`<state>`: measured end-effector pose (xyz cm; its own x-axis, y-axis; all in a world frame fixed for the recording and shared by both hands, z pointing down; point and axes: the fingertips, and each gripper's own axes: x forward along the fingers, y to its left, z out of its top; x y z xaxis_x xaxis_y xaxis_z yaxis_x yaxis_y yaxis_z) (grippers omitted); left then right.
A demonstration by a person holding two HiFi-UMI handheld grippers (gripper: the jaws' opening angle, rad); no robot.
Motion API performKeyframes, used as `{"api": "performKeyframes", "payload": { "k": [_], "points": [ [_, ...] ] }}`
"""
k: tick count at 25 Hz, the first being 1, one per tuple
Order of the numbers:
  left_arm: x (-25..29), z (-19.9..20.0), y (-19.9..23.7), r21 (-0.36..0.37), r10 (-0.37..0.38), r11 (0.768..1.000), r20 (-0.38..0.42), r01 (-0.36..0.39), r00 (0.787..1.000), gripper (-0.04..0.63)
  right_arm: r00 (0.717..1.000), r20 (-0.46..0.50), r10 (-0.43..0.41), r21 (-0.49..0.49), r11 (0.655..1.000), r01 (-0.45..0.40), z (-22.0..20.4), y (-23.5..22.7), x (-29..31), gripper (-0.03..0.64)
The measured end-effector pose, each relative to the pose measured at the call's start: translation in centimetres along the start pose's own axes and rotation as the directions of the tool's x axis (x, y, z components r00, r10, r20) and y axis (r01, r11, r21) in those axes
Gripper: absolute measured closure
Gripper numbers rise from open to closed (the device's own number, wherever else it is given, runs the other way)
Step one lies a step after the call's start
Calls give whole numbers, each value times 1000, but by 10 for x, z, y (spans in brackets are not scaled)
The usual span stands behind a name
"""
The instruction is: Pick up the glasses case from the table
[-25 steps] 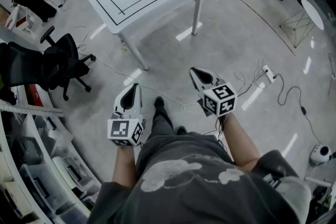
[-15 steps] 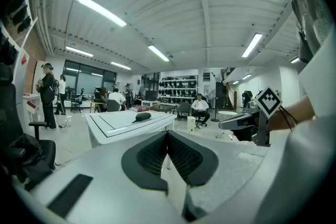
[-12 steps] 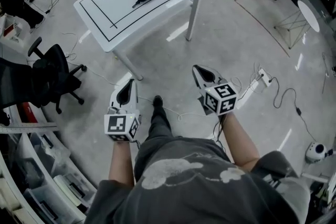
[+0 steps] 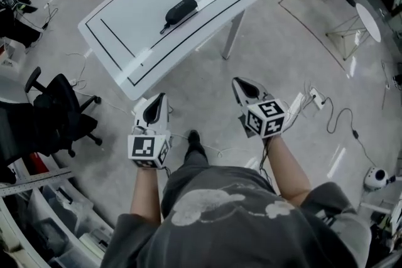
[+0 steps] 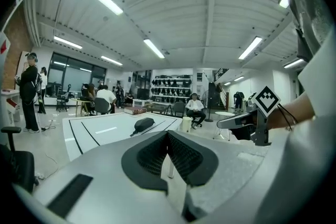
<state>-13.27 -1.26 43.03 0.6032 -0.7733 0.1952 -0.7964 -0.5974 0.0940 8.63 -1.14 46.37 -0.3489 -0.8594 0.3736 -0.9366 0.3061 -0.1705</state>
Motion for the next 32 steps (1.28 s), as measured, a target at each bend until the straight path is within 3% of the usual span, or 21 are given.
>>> {"api": "performKeyframes", "payload": {
  "k": [12,20,27,32],
  "points": [
    [65,17,92,-51,-22,998,6,22,1000,592,1000,-8,-26,-21,999,26,56,1,107,617],
    [92,22,102,-43,-36,998,-7,36,999,592,999,-17,-52,-28,998,51,64,-27,120,617],
    [130,31,104,-5,4,1000,-24,-4,1000,592,1000,1,-3,-15,1000,3,77,-65,162,617],
    [173,44,111,9,97,995,-44,-97,994,592,995,20,100,-36,994,-99,113,-98,217,617]
  ]
}}
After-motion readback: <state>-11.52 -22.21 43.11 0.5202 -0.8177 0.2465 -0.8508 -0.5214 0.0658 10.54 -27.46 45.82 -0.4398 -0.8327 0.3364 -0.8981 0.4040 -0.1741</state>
